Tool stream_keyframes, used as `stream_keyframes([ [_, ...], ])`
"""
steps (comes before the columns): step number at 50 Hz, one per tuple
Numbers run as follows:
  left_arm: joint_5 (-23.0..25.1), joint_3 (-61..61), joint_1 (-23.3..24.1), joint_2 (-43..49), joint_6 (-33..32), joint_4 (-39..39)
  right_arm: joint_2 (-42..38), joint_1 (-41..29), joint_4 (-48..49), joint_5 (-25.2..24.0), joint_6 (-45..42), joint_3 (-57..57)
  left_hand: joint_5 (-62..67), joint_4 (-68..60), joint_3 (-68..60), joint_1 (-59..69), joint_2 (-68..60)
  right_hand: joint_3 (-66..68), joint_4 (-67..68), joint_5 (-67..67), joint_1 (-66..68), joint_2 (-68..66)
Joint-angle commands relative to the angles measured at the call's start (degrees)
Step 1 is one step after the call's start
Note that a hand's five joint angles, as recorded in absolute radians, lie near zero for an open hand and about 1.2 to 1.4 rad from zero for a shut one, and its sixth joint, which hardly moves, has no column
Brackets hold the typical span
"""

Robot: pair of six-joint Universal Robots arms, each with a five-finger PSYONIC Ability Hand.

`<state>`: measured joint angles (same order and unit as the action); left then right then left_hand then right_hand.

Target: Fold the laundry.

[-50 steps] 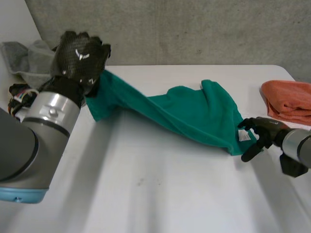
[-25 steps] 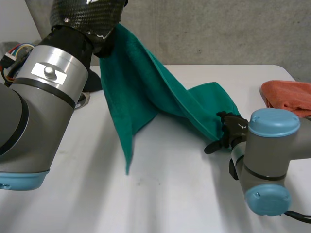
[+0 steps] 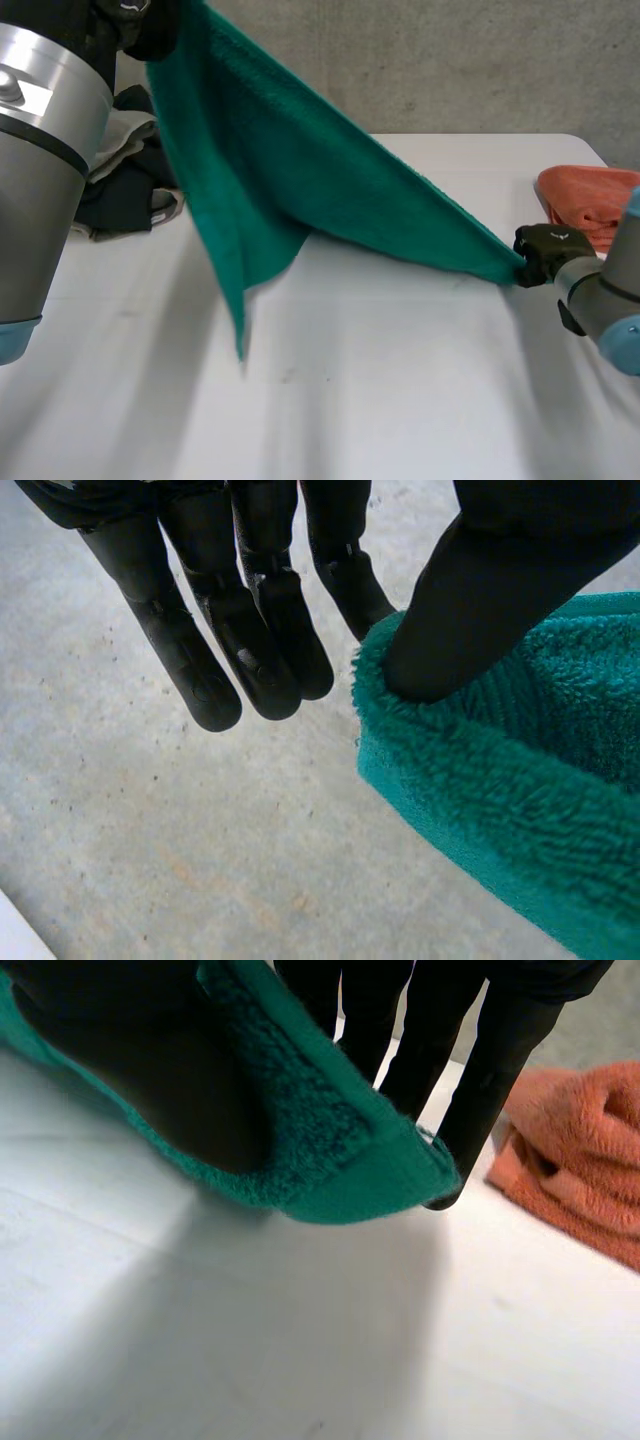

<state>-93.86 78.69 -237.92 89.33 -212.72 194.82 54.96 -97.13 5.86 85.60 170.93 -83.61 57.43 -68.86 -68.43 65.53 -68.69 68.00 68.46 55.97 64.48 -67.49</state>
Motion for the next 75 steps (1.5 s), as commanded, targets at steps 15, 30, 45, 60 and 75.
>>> stream_keyframes([
  [15, 4.38, 6.13, -13.52, -4.25, -0.5, -20.87, 38.73, 6.86, -31.86, -7.64, -34.61, 11.18, 12.57, -11.14, -11.57, 14.47, -11.31, 12.0, 11.54, 14.03, 15.52, -12.51],
  [30, 8.87, -0.72, -15.38, 18.32, -0.5, -25.63, 14.58, 1.94, -36.19, -5.98, -41.29, 18.12, 12.57, -11.14, -11.57, 14.47, -11.31, 12.0, 11.54, 14.03, 15.52, -12.51],
  [45, 5.19, -48.89, -12.92, 36.53, 0.12, -4.65, 3.83, -1.22, 17.95, 2.37, -35.32, 40.2, 12.57, -11.14, -11.57, 14.47, -11.31, 12.0, 11.54, 14.03, 15.52, -12.51],
  [60, 2.98, -23.68, -13.35, 28.62, 5.3, 13.47, 6.57, -3.95, 24.29, 1.94, -32.07, 25.53, 12.57, -11.14, -11.57, 14.47, -11.31, 12.0, 11.54, 14.03, 15.52, -12.51],
  [75, 7.47, 3.22, -13.8, 35.73, 4.16, 18.58, -8.9, -4.47, 13.3, 1.58, -33.03, 17.16, 12.57, -11.14, -11.57, 14.47, -11.31, 12.0, 11.54, 14.03, 15.52, -12.51],
])
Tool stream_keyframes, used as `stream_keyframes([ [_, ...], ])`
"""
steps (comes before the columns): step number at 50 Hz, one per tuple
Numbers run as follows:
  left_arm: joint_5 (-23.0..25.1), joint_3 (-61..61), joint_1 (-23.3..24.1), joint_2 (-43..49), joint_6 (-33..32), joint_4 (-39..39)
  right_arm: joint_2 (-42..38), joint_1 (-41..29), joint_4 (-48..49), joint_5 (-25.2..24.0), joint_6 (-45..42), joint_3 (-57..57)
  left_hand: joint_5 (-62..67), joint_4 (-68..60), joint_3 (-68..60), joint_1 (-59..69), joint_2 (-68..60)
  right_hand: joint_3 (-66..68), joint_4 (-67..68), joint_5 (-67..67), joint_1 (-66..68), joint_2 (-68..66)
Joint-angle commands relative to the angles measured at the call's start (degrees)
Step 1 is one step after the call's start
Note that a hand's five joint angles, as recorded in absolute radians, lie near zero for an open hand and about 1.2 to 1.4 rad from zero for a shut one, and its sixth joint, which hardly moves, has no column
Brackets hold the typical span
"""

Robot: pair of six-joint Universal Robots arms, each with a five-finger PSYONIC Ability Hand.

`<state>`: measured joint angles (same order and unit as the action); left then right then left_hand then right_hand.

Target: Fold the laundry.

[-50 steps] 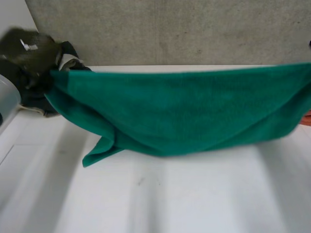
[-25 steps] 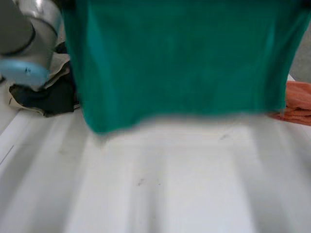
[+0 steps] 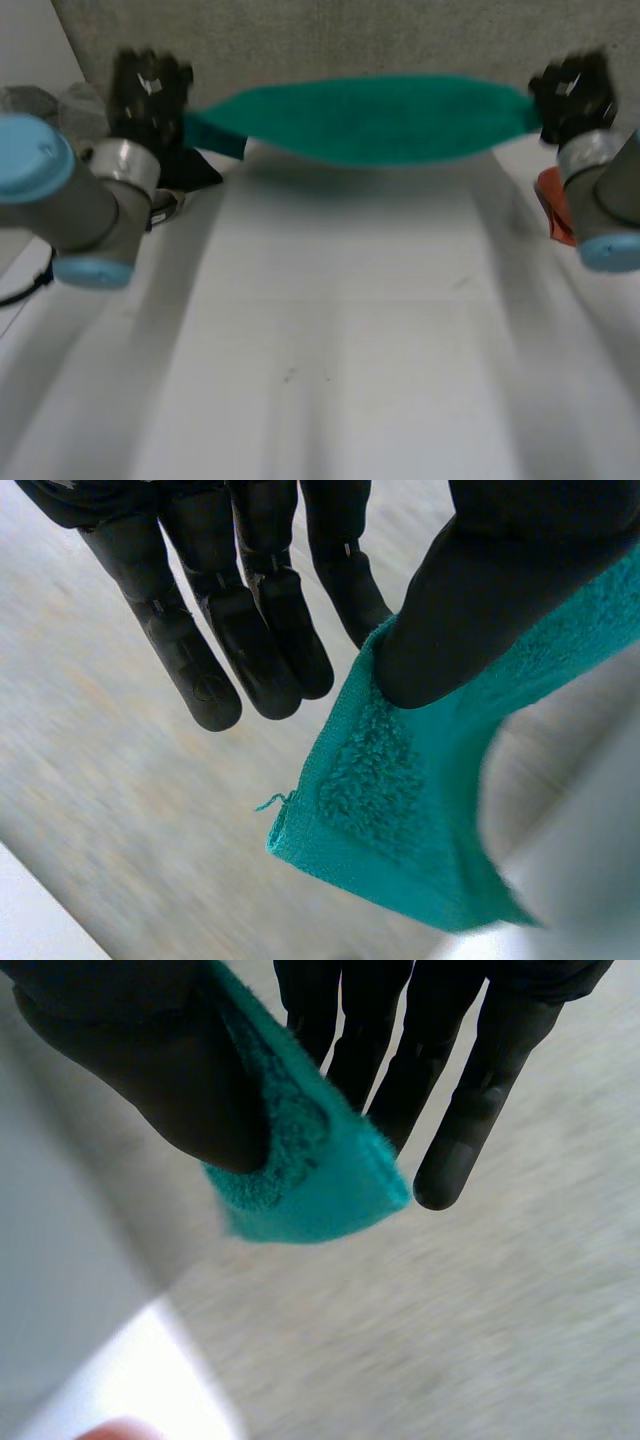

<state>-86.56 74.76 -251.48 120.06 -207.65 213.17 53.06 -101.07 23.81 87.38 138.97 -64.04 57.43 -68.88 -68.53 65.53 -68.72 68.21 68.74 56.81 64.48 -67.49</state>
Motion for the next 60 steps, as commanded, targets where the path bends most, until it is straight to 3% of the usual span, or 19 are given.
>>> stream_keyframes([
  [1, 0.17, 8.03, -0.24, 5.09, -1.17, -0.04, -7.44, -0.71, -6.05, -0.19, -1.94, -3.19, 12.57, -11.12, -11.47, 14.47, -11.28, 11.79, 11.26, 13.19, 15.52, -12.51],
  [5, 0.08, 14.79, -0.32, 2.73, -3.63, -4.25, -5.35, -0.1, -12.44, -0.1, -6.41, -7.13, 12.57, -11.12, -11.47, 14.47, -11.28, 11.79, 11.26, 13.19, 15.52, -12.51],
  [8, 0.17, 21.47, -0.94, -4.64, -7.05, -9.25, -1.84, 0.08, -17.21, 0.16, -8.36, -10.57, 12.57, -11.12, -11.47, 14.47, -11.28, 11.79, 11.26, 13.19, 15.52, -12.51],
  [16, -0.01, 37.99, -1.2, -21.43, -18.65, -24.19, 15.57, 2.44, -37.06, 0.51, -11.52, -24.71, 12.57, -11.12, -11.47, 14.47, -11.28, 11.79, 11.26, 13.19, 15.52, -12.51],
  [20, 0.16, 44.32, -1.9, -28.91, -23.93, -35.44, 23.73, 9.37, -46.64, -0.1, -20.2, -33.14, 12.57, -11.12, -11.47, 14.47, -11.28, 11.79, 11.26, 13.19, 15.52, -12.51],
  [23, 0.43, 45.92, -1.99, -32.43, -26.13, -41.25, 25.68, 11.15, -46.84, -0.01, -23.91, -36.06, 12.57, -11.12, -11.47, 14.47, -11.28, 11.79, 11.26, 13.19, 15.52, -12.51],
  [26, 0.87, 45.04, -1.73, -33.14, -26.31, -40.91, 25.6, 11.77, -45.0, 0.08, -25.94, -37.74, 12.57, -11.12, -11.47, 14.47, -11.28, 11.79, 11.26, 13.19, 15.52, -12.51],
  [31, 1.57, 40.21, -1.64, -28.67, -25.7, -34.15, 23.41, 11.42, -37.8, -0.01, -24.45, -36.95, 12.57, -11.12, -11.47, 14.47, -11.28, 11.79, 11.26, 13.19, 15.52, -12.51],
  [35, 0.78, 33.37, -0.42, -20.76, -24.64, -28.7, 17.01, 9.93, -28.33, 0.51, -21.38, -33.09, 12.57, -11.12, -11.47, 14.47, -11.28, 11.79, 11.26, 13.19, 15.52, -12.51],
  [43, -0.8, 20.0, 2.75, -7.05, -18.84, -22.55, 6.55, 7.46, -18.73, 1.48, -19.17, -24.66, 12.57, -11.12, -11.47, 14.47, -11.28, 11.79, 11.26, 13.19, 15.52, -12.51],
  [52, -11.07, 3.4, 6.79, 6.04, -18.75, -19.46, -1.9, 5.18, -12.74, 2.89, -18.47, -13.49, 12.57, -11.12, -11.47, 14.47, -11.28, 11.79, 11.26, 13.19, 15.52, -12.51],
  [57, -11.61, -2.41, 7.41, 9.22, -18.75, -19.02, -5.77, 4.91, -10.46, 3.15, -18.38, -8.56, 12.57, -11.12, -11.47, 14.47, -11.28, 11.79, 11.26, 13.19, 15.52, -12.51],
  [58, -11.61, -3.29, 7.5, 9.66, -18.84, -18.94, -6.13, 4.83, -10.11, 3.41, -18.38, -8.12, 12.57, -11.12, -11.47, 14.47, -11.28, -0.98, -1.51, 0.42, 2.75, 0.25],
  [59, -11.61, -3.82, 7.59, 10.01, -18.93, -18.93, -6.56, 4.48, -9.41, 4.11, -18.21, -7.86, 5.93, -4.48, -4.83, 7.83, -4.64, -34.58, -35.11, -33.18, -30.85, 33.85],
  [60, -12.05, -4.87, 8.02, 10.45, -19.01, -19.02, -6.66, 4.13, -9.23, 4.64, -18.21, -7.77, -30.1, 31.56, 31.21, -28.2, 31.4, -55.4, -55.93, -54.0, -51.67, 54.67],
])
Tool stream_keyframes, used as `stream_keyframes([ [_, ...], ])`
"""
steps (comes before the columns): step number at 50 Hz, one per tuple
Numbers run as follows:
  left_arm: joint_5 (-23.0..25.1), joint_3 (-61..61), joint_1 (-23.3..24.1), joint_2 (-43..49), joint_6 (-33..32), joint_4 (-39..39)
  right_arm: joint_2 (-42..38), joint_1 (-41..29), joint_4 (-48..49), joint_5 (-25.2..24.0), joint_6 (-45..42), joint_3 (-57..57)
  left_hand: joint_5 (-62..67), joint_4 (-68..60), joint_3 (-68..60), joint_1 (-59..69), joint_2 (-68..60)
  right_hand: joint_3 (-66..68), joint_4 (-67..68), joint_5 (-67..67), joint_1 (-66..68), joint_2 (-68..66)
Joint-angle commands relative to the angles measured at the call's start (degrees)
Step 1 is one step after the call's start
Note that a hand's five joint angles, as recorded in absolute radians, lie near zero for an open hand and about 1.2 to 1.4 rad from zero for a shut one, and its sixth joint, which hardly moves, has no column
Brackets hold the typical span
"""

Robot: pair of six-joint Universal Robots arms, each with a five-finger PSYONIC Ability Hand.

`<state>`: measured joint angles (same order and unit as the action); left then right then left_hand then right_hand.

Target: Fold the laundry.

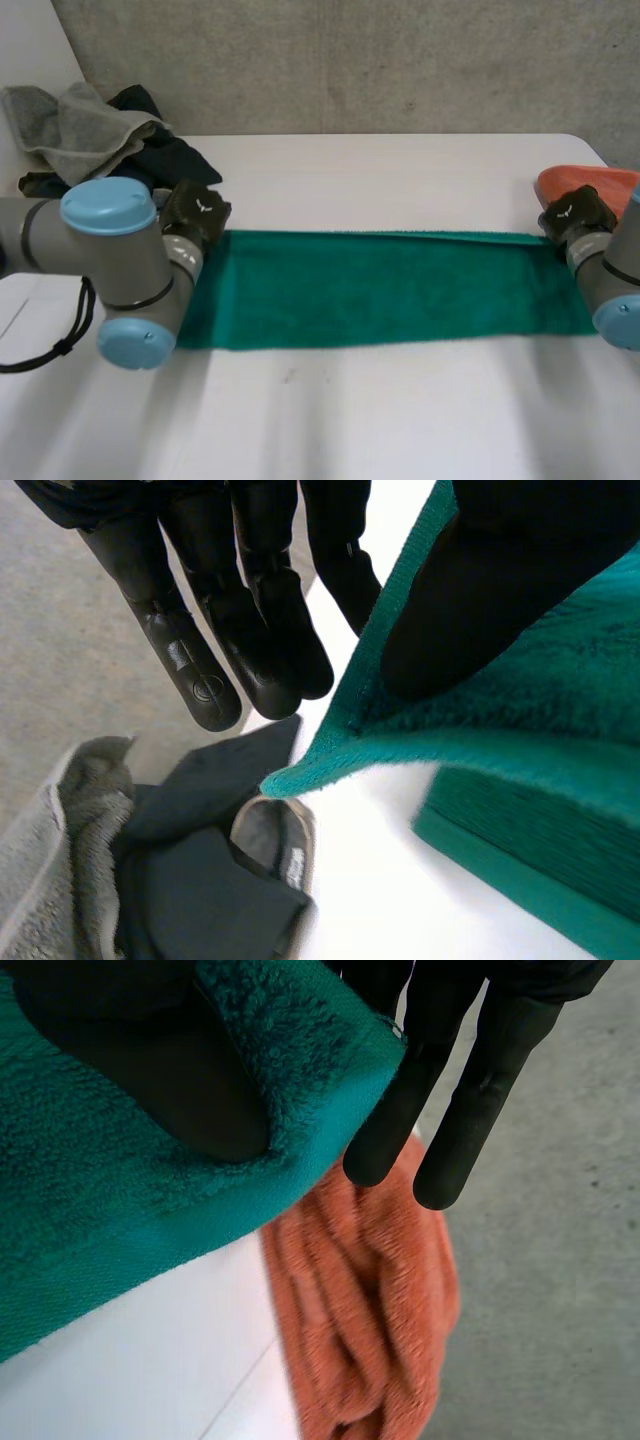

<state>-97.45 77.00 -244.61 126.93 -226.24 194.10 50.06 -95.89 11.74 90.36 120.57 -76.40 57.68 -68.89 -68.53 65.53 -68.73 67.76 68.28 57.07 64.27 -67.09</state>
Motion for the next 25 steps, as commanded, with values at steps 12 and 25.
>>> stream_keyframes([
  [12, -0.72, -4.85, 5.72, 0.69, 0.27, -0.04, 9.34, -2.63, 1.7, 2.89, 12.39, -5.16, -57.68, 58.89, 58.53, -55.53, 58.73, -57.76, -58.28, -57.07, -54.27, 57.09],
  [25, 1.65, 12.37, 5.63, -11.61, 2.2, 1.54, 21.22, 11.6, -4.8, -16.79, 18.47, -22.3, -57.68, 58.89, 58.53, -55.53, 58.73, -57.76, -58.28, -57.07, -54.27, 57.09],
])
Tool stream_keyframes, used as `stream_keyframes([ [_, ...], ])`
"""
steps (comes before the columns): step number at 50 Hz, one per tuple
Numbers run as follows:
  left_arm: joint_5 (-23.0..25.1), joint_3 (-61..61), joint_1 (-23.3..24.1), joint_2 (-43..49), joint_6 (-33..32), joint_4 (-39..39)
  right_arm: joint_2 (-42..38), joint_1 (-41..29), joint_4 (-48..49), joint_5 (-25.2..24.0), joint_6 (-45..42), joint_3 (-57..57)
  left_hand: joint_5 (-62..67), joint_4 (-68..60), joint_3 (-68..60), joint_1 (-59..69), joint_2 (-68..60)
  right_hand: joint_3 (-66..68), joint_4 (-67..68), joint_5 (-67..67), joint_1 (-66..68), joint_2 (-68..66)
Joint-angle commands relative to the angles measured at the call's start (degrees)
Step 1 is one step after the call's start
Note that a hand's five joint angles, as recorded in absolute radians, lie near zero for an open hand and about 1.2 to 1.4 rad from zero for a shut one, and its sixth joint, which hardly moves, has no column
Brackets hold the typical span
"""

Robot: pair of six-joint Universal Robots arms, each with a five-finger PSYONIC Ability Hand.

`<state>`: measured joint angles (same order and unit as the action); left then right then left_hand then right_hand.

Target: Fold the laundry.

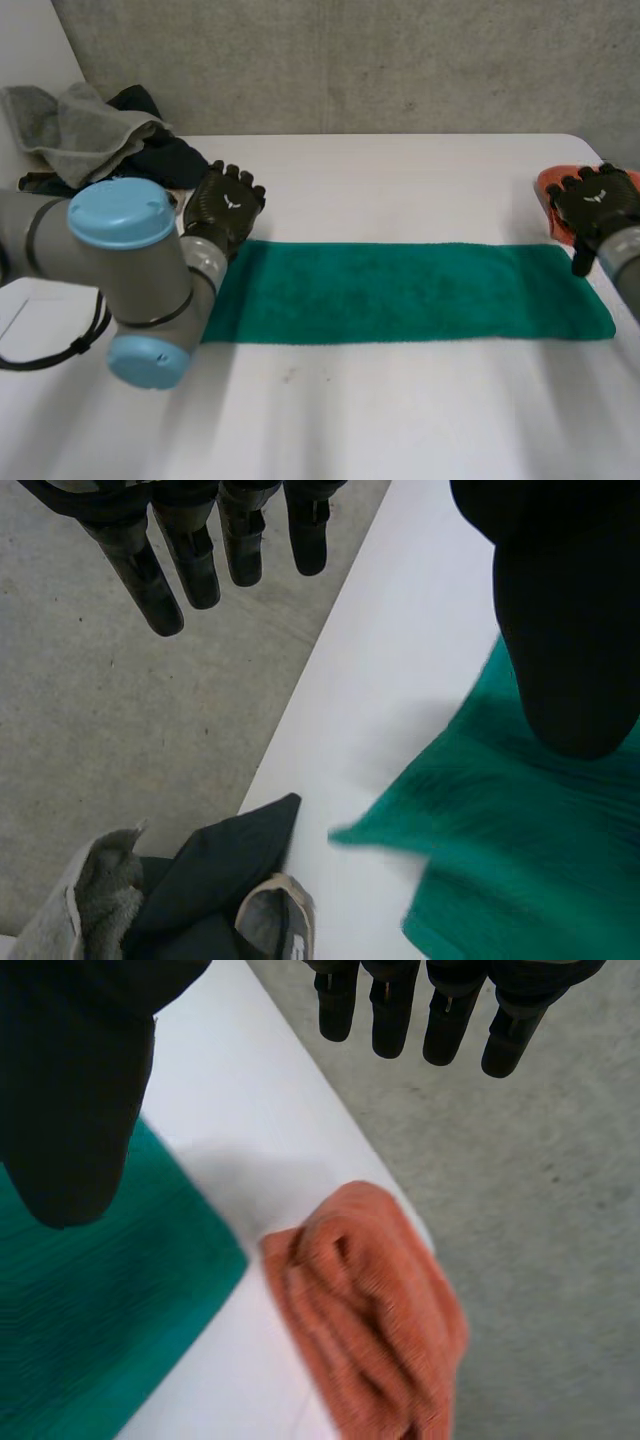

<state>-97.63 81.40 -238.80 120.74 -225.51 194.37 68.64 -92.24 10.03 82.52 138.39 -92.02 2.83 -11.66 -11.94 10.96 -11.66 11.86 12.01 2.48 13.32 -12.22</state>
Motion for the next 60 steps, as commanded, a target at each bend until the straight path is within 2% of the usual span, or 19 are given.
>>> stream_keyframes([
  [1, 2.27, 8.77, -0.08, -6.03, 1.82, 1.62, 2.64, 9.6, -3.09, -10.43, 0.66, -7.9, -2.83, 1.66, 1.94, -0.96, 1.66, 1.88, 1.73, 1.26, 0.42, -1.52],
  [6, 4.64, 12.55, -0.61, -9.37, 3.31, 4.43, 2.2, 12.6, -3.18, -13.61, -0.22, -9.67, -2.79, 1.61, 1.89, -0.91, 1.61, 4.79, 4.63, 4.16, 3.33, -4.42],
  [16, 4.82, 14.14, -5.0, -10.52, 3.93, 5.49, -5.53, 14.54, -0.63, -15.19, -0.49, -7.92, -2.62, 1.44, 1.72, -0.74, 1.44, 14.85, 14.7, 14.23, 13.39, -14.49],
  [18, 4.82, 14.49, -5.18, -10.43, 4.02, 5.67, -6.76, 14.63, -0.37, -15.19, -0.57, -7.48, -2.62, 1.44, 1.72, -0.74, 1.44, 26.42, 26.26, 25.79, 24.96, -26.06],
  [19, 4.82, 14.75, -5.18, -10.52, 4.02, 5.76, -7.03, 14.72, -0.19, -15.19, -0.57, -7.3, -2.62, 1.44, 1.72, -0.74, 1.44, 41.47, 41.32, 40.85, 40.01, -41.11],
  [20, 4.82, 14.93, -5.18, -10.52, 4.2, 5.76, -7.38, 15.15, 0.16, -14.32, -0.49, -6.6, -2.62, 1.44, 1.72, -0.74, 1.44, 67.88, 67.72, 67.25, 66.42, -67.52],
  [30, 5.0, 17.13, -5.27, -14.3, 7.01, 5.76, -5.98, 22.97, 0.43, -10.45, -4.17, -3.96, -2.62, 1.44, 1.72, -0.74, 1.44, 68.14, 67.99, 67.52, 66.68, -67.78],
  [34, 5.0, 17.39, -5.44, -16.41, 7.62, 5.67, -4.74, 27.81, 0.07, -7.29, -11.81, -2.82, -2.79, 1.61, 1.89, -0.91, 1.61, 68.14, 67.99, 67.52, 66.68, -67.78],
  [38, 5.08, 18.53, -6.23, -18.6, 8.24, 5.58, -3.78, 28.0, 0.69, -5.18, -16.13, -2.9, -2.79, 1.61, 1.89, -0.91, 1.61, 68.14, 67.99, 67.52, 66.68, -67.78],
  [41, 5.08, 19.15, -6.32, -19.84, 8.85, 5.58, 0.7, 20.72, 0.95, -5.35, -15.17, -2.99, -2.62, 1.44, 1.73, -0.75, 1.44, 68.14, 67.99, 67.52, 66.68, -67.78],
  [43, 5.08, 19.24, -6.32, -20.1, 9.21, 5.58, 3.24, 12.39, 2.09, -5.87, -13.07, -3.34, -2.79, 1.61, 1.89, -0.91, 1.61, 68.14, 67.99, 67.52, 66.68, -67.78],
  [50, 4.91, 20.2, -5.97, -21.95, 10.79, 5.49, 7.03, -8.81, 9.91, -8.86, -9.1, -5.89, -2.79, 1.61, 1.89, -0.91, 1.61, 68.14, 67.99, 67.52, 66.68, -67.78],
  [51, 4.91, 20.46, -5.97, -22.03, 10.96, 5.49, 6.95, -14.58, 11.83, -10.08, -9.1, -6.5, -2.62, 1.44, 1.73, -0.75, 1.44, 68.14, 67.99, 67.52, 66.68, -67.78],
  [54, 4.91, 21.17, -5.8, -22.74, 11.32, 5.49, 5.72, -22.78, 14.83, -12.46, -9.19, -7.12, -2.79, 1.61, 1.89, -0.91, 1.61, 68.14, 67.99, 67.52, 66.68, -67.78],
  [55, 4.91, 21.34, -5.79, -22.91, 11.32, 5.49, 3.54, -27.51, 16.49, -14.04, -9.62, -7.56, -2.79, 1.61, 1.89, -0.91, 1.61, 68.14, 67.99, 67.52, 66.68, -67.78],
  [60, 4.91, 22.22, -5.44, -23.09, 11.4, 5.49, -4.73, -37.13, 18.44, -16.69, -13.57, -7.92, -2.79, 1.61, 1.89, -0.91, 1.61, 68.14, 67.99, 67.52, 66.68, -67.78],
])
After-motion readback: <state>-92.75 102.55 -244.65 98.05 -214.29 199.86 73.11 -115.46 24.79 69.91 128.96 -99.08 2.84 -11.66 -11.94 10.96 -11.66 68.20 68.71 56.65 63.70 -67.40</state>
